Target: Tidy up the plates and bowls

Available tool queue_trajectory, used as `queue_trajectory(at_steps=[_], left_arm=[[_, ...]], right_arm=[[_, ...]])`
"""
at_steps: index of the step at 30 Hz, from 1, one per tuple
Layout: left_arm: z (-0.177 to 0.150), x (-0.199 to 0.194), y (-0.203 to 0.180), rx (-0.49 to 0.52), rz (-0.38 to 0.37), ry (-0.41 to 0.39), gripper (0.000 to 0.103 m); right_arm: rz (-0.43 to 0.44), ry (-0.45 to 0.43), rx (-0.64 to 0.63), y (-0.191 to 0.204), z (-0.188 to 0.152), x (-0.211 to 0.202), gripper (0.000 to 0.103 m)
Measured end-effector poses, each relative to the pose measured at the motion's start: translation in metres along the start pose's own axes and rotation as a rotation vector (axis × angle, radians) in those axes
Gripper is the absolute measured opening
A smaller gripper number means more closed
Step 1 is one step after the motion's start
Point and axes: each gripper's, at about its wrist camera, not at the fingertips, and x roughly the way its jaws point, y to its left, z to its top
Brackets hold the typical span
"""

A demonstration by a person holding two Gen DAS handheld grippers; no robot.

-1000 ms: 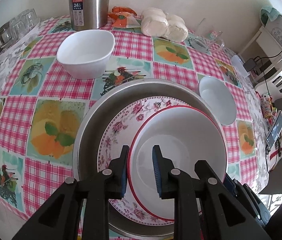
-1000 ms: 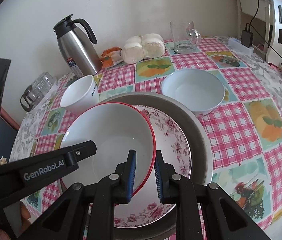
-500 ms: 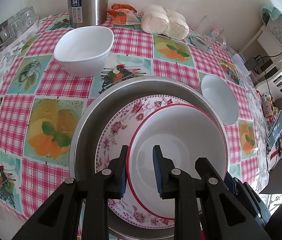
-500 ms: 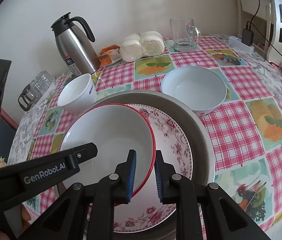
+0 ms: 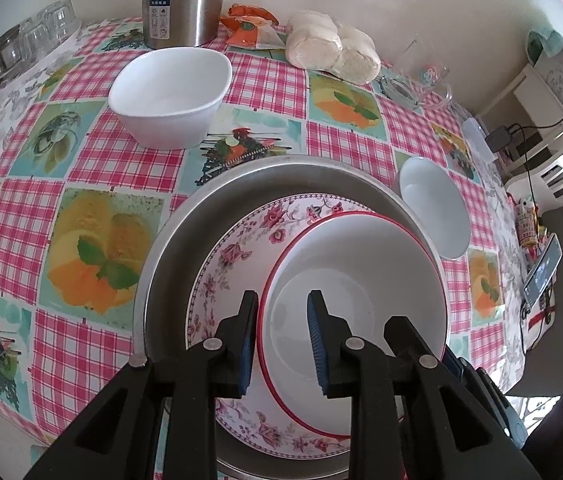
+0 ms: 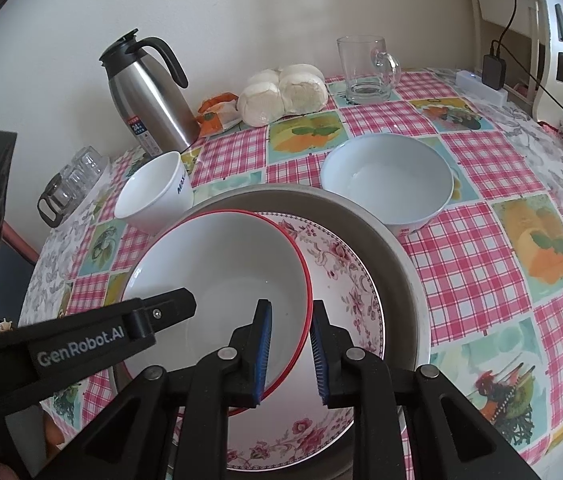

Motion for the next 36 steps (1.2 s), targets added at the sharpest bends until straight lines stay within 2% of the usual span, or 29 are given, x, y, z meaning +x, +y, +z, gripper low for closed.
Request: queue_trajectory(at_steps=[5,10,13,16,17,19,23,24,25,30,33,36], left_arm=[[0.002,-0.005,0.004,-0.021,0.018,-0.014,0.028],[0.003,-0.015,0.006,-0.033,0.025,-0.046,0.036],[0.004,-0.022,0.005,-0.034,0.030,-0.070,0.042],[0.006,-0.026,0.006,-0.039,0.034,-0.090,0.045],[0.006,-0.027,0.006,-0.039,0.036,-0.092,0.046],[0.007,-0.027,0.007,-0.044,0.053,-0.096,0.063],[0.007,-0.029,0.013,-0.066,0.094,-0.105,0.068],[0.007,-0.029,0.015,-0.075,0.101,-0.106,0.075],[0.007,-0.029,0.017,-0.083,0.106,-0.109,0.077],[0.008,-0.032,0.026,-0.106,0.132,-0.132,0.078],[0.008,-0.034,0.026,-0.102,0.162,-0.158,0.093],[0.008,-0.038,0.026,-0.097,0.187,-0.192,0.094]], right_arm=[[-0.011,-0.007,0.012,-0.003,0.001,-0.001,0.022],[-0.001,-0.025,0.028,-0.006,0.003,-0.008,0.022],[0.006,-0.036,0.034,-0.007,0.005,-0.012,0.028],[0.007,-0.049,0.034,-0.007,0.005,-0.017,0.042],[0.007,-0.054,0.036,-0.007,0.005,-0.018,0.054],[0.006,-0.063,0.042,-0.008,0.005,-0.019,0.067],[-0.002,-0.054,0.043,-0.009,0.005,-0.017,0.070],[-0.005,-0.052,0.042,-0.010,0.005,-0.016,0.071],[-0.007,-0.051,0.040,-0.010,0.005,-0.016,0.072],[-0.011,-0.054,0.031,-0.008,0.004,-0.016,0.074],[-0.014,-0.052,0.024,-0.007,0.004,-0.015,0.074],[-0.018,-0.055,0.025,-0.008,0.004,-0.016,0.075]])
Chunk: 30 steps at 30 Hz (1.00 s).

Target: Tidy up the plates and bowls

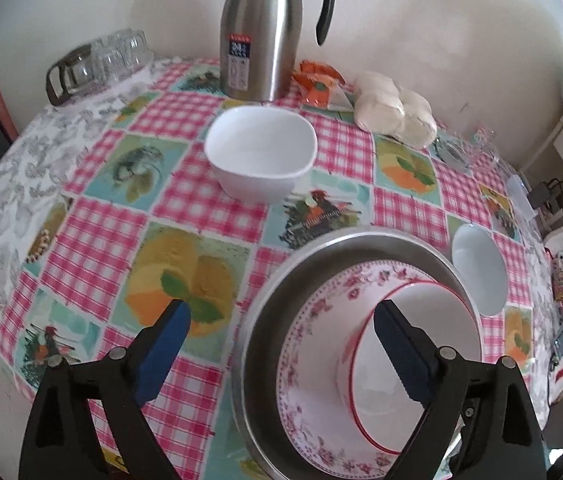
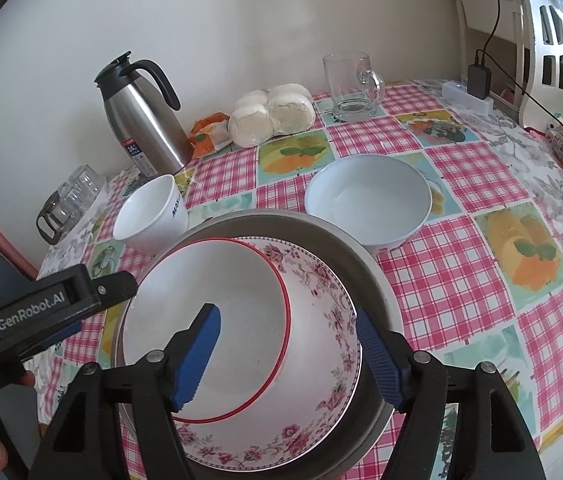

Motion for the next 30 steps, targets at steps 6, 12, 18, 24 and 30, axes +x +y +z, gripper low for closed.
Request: queue_trajectory(at_steps=[6,12,18,24,30], left_arm=[[0.002,-0.004,0.006,-0.016,0.035,-0.039,0.100],[0.005,-0.006,0.008,-0.021,0.033,-0.057,0.100],[0.005,-0.011,0.005,-0.006,0.036,-0.085,0.100],[0.007,-0.014,0.006,-0.010,0.027,-0.104,0.100],[0.011,-0.011,0.010,-0.022,0.025,-0.101,0.100]], right_arm=[[0.000,-0.023,0.011,-0.003,0.001,-0.002,0.087],[0.011,-0.028,0.013,-0.003,0.002,-0.002,0.091],[0.018,-0.036,0.015,-0.003,0.002,-0.003,0.094],[0.017,-0.050,0.048,-0.007,0.004,-0.005,0.103],[-0.017,-0.032,0.059,-0.010,0.004,-0.001,0.103]])
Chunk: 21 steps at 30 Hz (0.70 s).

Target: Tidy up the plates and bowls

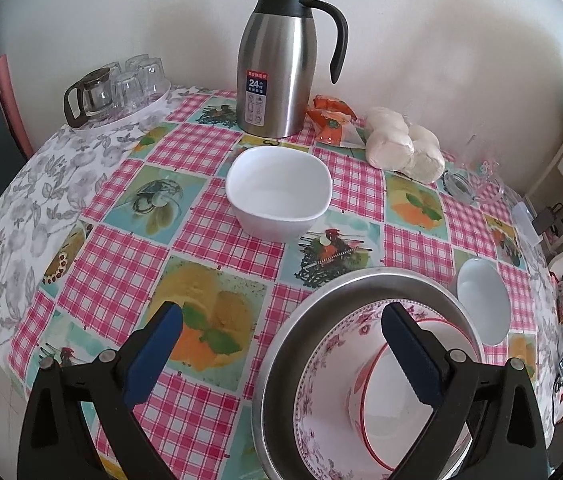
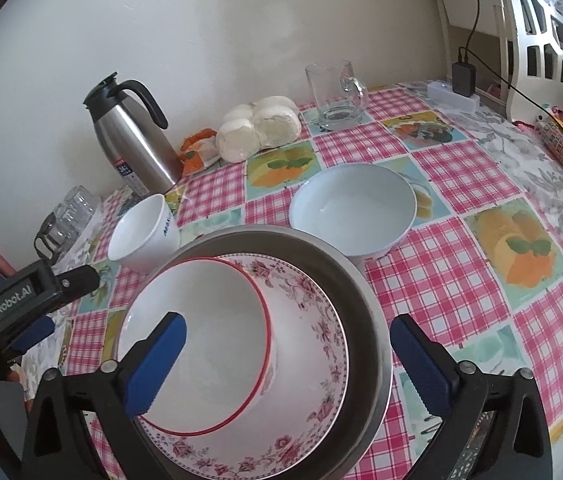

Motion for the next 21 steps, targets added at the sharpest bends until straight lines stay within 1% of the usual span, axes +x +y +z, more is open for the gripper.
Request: queue_trajectory(at_steps=[6,8,13,16,18,21], left_arm=[[0.009,0.001,0.006,-0.025,-0.010,-0.023,0.100],[0.015,0.003,0.009,-0.033,-0.025,-0.030,0.100],[0.031,0.004,0.015,-0.031,-0.026,-0.070,0.100],[0.040,0.004,0.020,-0.045,-0.036,-0.091,0.100],[0.046,0.004,0.024,-0.064,-0.029,-0.102,0.100],[0.052,0.005,0.026,-0.061,-0.033,-0.111,0.100]], right_arm=[[0.000,-0.003,0.001,0.000,0.002,0.001,0.103],[-0.002,-0.003,-0.003,0.001,0.002,0.001,0.103],[-0.030,0.017,0.011,0.000,0.009,0.003,0.103],[-0.056,0.002,0.019,-0.002,0.015,0.000,0.103],[-0.063,-0.009,0.019,-0.001,0.019,-0.002,0.103],[-0.064,-0.018,-0.002,0.003,0.027,-0.004,0.103]])
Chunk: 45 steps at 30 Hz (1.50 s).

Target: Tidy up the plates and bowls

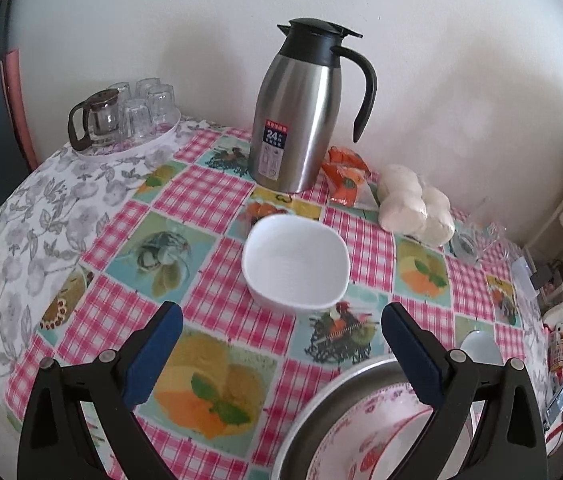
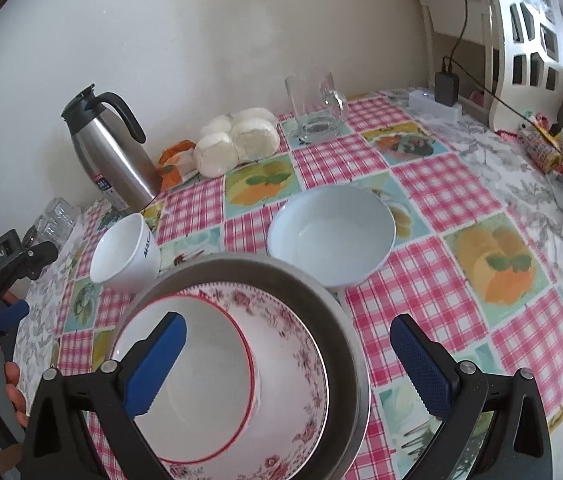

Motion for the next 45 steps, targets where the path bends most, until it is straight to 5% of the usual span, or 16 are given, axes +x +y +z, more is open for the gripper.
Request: queue_trajectory(at_steps=[14,21,29,45], left_arm=[[0.025,0.016,0.022,0.001,0.080,0.029,0.100],[0.032,0.028,0.058,-0.132,0.016,0.068,0.100],[0.035,0.044,0.060,-0.068,0.127,0.095,0.100],[0.041,0.080,0.069,-0.056,0.155,0.162,0.100]], right_arm=[[-0.038,-0.045,-0.161,0.072,0.047,-0.011,0.103],[0.037,0.036,-0.126,0.102,0.071,0.002,0.103],[-0.031,0.096,-0.151,0.131,0.077,0.029,0.103],[-0.137,0.230,-0.293,0.185,0.074,0.090,0.103]])
